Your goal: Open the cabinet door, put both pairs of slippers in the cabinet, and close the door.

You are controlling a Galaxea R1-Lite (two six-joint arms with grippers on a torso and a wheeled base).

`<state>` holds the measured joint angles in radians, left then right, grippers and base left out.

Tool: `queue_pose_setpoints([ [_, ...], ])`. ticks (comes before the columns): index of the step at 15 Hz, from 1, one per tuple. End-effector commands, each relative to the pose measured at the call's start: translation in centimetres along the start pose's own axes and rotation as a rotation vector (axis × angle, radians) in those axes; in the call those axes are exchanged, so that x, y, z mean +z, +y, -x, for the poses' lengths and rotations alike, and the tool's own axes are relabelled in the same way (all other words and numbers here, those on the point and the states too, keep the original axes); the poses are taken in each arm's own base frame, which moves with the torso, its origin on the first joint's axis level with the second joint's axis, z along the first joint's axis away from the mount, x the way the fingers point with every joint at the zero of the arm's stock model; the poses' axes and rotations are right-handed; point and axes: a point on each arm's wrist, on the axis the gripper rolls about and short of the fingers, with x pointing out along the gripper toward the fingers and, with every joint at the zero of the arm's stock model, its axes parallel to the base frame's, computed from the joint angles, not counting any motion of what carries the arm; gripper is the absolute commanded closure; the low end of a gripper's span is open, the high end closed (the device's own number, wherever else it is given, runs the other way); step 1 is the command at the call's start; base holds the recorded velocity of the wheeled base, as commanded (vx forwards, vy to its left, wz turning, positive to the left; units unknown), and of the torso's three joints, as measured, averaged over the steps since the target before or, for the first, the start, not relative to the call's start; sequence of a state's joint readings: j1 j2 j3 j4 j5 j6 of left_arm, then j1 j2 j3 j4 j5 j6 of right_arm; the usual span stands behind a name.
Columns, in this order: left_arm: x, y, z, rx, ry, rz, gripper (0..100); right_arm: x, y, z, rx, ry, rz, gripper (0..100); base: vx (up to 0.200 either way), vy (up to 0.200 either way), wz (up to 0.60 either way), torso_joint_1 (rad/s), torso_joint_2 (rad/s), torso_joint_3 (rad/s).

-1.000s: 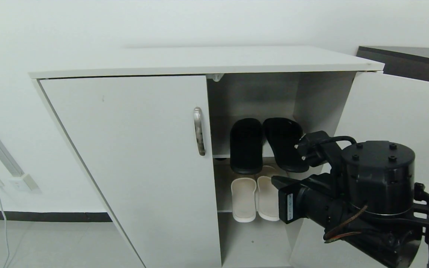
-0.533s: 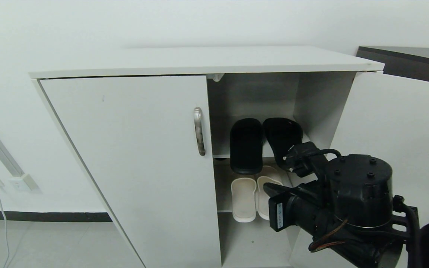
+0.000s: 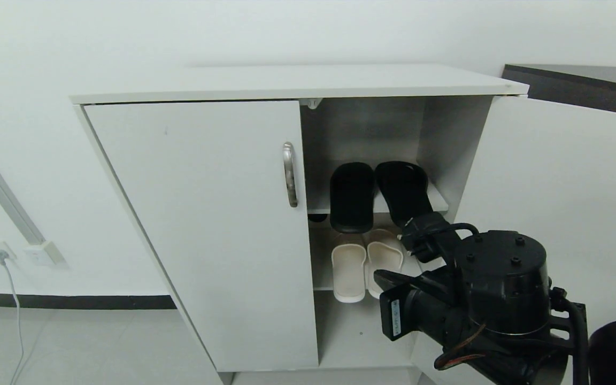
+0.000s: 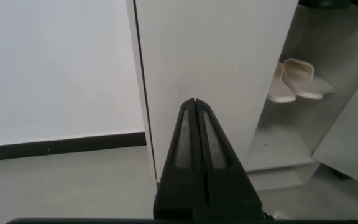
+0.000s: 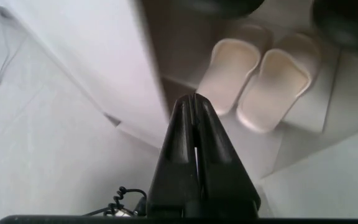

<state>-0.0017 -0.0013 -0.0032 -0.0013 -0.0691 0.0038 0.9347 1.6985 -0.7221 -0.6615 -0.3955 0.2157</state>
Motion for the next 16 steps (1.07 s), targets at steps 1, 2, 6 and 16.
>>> queue_pose_setpoints([
  [1,0.0,0.0,0.0,-0.001,0.001,-0.001,100,-0.1,0.0,-0.1,-0.002,0.004,0.001,100,-0.200,0.000,0.00,0.002,0.00,0.002],
  [2,0.0,0.0,0.0,-0.001,0.001,-0.001,100,-0.2,0.0,-0.2,-0.002,0.006,0.004,100,-0.200,0.000,0.00,-0.002,0.01,0.012],
  [6,0.0,0.0,0.0,0.000,0.001,-0.001,100,-1.0,-0.3,-0.1,-0.011,0.032,0.017,100,-0.200,0.000,0.00,0.005,0.00,0.001],
  [16,0.0,0.0,0.0,0.000,0.001,-0.001,100,-1.8,-0.5,-0.4,-0.023,0.063,0.045,100,-0.120,0.000,0.00,-0.001,0.00,0.001],
])
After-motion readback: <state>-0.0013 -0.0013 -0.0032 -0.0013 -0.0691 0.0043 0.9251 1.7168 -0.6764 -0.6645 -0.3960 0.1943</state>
